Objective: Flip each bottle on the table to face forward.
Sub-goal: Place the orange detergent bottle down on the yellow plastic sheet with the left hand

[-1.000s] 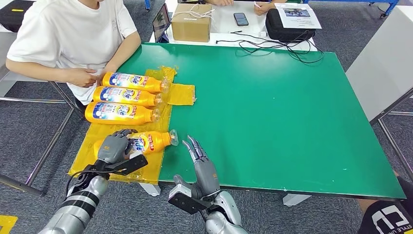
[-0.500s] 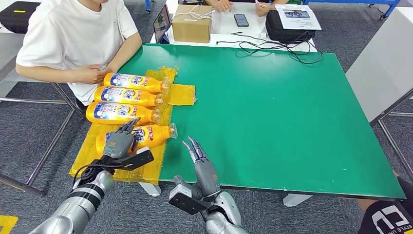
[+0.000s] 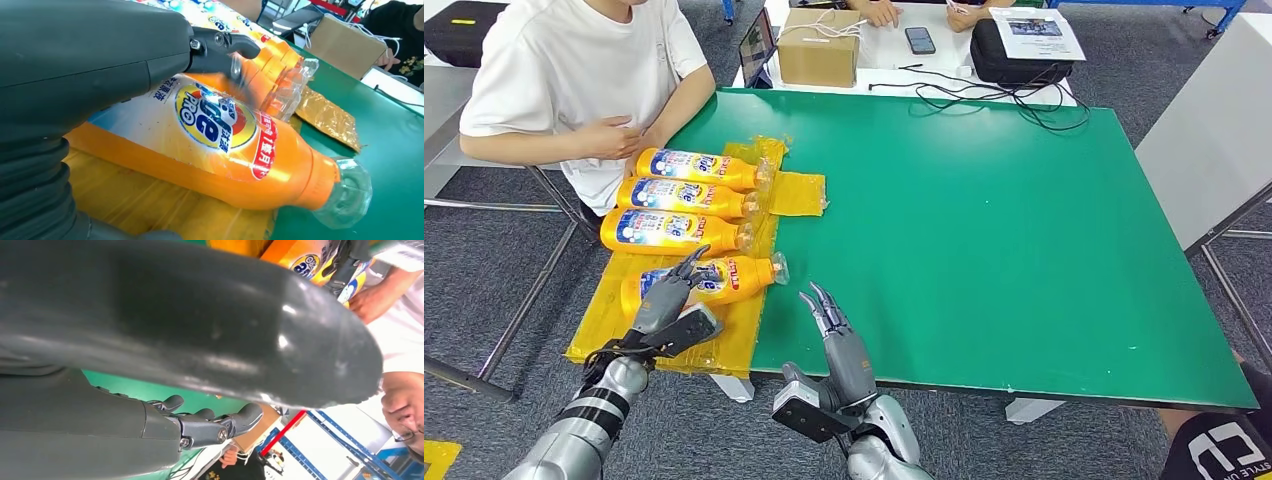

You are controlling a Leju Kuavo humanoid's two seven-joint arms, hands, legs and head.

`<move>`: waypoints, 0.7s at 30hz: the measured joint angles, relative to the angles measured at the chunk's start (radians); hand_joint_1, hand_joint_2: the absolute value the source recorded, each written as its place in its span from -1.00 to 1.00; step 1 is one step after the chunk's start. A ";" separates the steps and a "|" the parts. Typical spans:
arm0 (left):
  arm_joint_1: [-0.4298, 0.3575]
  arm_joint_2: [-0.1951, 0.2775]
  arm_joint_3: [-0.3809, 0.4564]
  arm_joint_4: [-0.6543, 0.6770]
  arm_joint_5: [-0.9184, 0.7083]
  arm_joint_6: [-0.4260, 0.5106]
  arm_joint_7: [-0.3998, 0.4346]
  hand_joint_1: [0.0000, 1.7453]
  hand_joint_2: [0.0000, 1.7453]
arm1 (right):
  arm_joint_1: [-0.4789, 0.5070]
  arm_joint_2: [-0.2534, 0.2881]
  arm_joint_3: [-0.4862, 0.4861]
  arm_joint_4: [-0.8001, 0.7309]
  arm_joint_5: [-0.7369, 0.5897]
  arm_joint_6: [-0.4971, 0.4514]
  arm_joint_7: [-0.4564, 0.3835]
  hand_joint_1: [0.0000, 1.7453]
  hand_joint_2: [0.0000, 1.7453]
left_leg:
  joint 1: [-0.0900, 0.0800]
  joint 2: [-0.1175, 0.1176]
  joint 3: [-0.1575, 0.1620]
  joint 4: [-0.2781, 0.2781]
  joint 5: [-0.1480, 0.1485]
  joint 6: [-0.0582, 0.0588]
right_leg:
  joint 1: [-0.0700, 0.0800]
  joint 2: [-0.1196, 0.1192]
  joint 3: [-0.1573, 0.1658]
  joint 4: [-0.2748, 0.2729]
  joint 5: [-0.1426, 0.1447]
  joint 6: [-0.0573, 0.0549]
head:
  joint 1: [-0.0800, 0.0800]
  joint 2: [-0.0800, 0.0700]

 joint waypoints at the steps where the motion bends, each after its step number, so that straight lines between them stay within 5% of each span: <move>1: 0.009 -0.008 0.013 -0.017 0.032 0.002 -0.009 -1.00 1.00 | 0.000 0.000 0.000 0.000 0.001 -0.002 0.002 -1.00 -1.00 | 0.000 0.000 0.000 0.000 0.000 0.000 | 0.000 0.000 0.000 0.000 0.000 0.000 | 0.000 0.000; 9: 0.029 -0.127 0.149 -0.169 0.343 -0.012 0.006 -1.00 1.00 | 0.000 0.000 0.001 0.001 0.012 -0.024 0.023 -1.00 -1.00 | 0.000 -0.001 -0.005 0.001 0.000 0.000 | 0.000 -0.001 -0.003 0.000 0.000 0.001 | 0.000 0.000; 21: 0.061 -0.219 0.168 -0.329 0.506 -0.023 -0.014 -1.00 1.00 | -0.002 0.000 0.008 0.001 0.000 -0.064 0.016 -1.00 -1.00 | 0.000 0.000 -0.007 0.001 0.000 0.000 | 0.000 -0.001 -0.006 0.000 0.000 0.001 | 0.000 0.000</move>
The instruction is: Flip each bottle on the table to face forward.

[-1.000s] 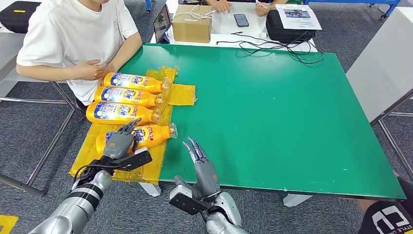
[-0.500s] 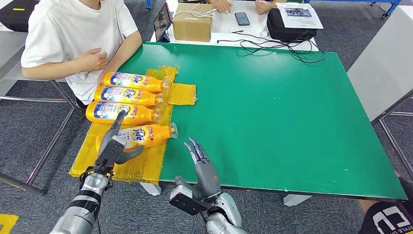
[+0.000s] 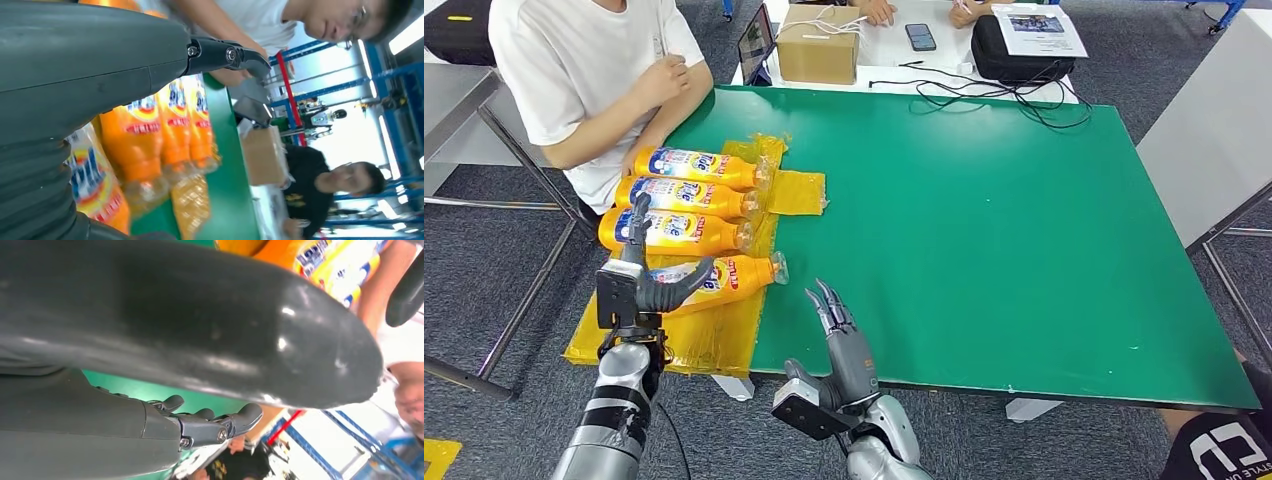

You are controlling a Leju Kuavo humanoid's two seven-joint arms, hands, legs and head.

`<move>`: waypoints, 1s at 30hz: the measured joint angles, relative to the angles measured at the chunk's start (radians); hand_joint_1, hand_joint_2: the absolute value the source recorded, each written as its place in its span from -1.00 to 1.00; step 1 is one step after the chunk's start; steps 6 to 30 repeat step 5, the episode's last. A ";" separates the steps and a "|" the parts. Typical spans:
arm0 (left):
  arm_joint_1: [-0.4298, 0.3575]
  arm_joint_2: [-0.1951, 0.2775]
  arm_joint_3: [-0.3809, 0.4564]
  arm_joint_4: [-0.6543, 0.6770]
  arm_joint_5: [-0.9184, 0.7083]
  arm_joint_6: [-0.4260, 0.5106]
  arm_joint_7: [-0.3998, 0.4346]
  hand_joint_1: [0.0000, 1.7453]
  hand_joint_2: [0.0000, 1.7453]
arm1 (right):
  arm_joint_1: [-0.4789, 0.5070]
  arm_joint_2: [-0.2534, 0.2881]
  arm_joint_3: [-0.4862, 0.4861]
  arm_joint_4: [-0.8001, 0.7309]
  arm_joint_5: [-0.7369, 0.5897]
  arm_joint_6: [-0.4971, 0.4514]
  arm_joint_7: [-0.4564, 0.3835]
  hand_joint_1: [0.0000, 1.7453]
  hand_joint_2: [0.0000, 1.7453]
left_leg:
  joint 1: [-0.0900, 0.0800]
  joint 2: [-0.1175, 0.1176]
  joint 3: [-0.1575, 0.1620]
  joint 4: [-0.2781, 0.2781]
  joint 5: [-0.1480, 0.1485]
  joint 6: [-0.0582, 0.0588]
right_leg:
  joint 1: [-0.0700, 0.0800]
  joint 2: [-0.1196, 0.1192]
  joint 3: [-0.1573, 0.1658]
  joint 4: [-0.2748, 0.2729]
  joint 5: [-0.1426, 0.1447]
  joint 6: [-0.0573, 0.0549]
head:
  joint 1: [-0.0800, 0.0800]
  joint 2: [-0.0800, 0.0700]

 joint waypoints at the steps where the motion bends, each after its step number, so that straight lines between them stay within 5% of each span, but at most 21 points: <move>1: 0.002 -0.009 0.001 -0.008 0.018 -0.007 0.004 -1.00 1.00 | 0.000 0.000 0.000 0.000 -0.004 -0.008 -0.006 -1.00 -1.00 | 0.000 0.000 0.000 0.000 0.000 0.000 | 0.000 0.000 0.000 0.000 0.000 0.000 | 0.000 0.000; 30: 0.006 -0.032 0.001 -0.022 0.059 -0.027 0.012 -1.00 1.00 | 0.001 0.000 -0.001 -0.004 -0.026 -0.023 -0.034 -1.00 -1.00 | 0.000 0.000 0.000 0.000 0.000 0.000 | 0.000 0.000 0.000 0.000 0.000 0.000 | 0.000 0.000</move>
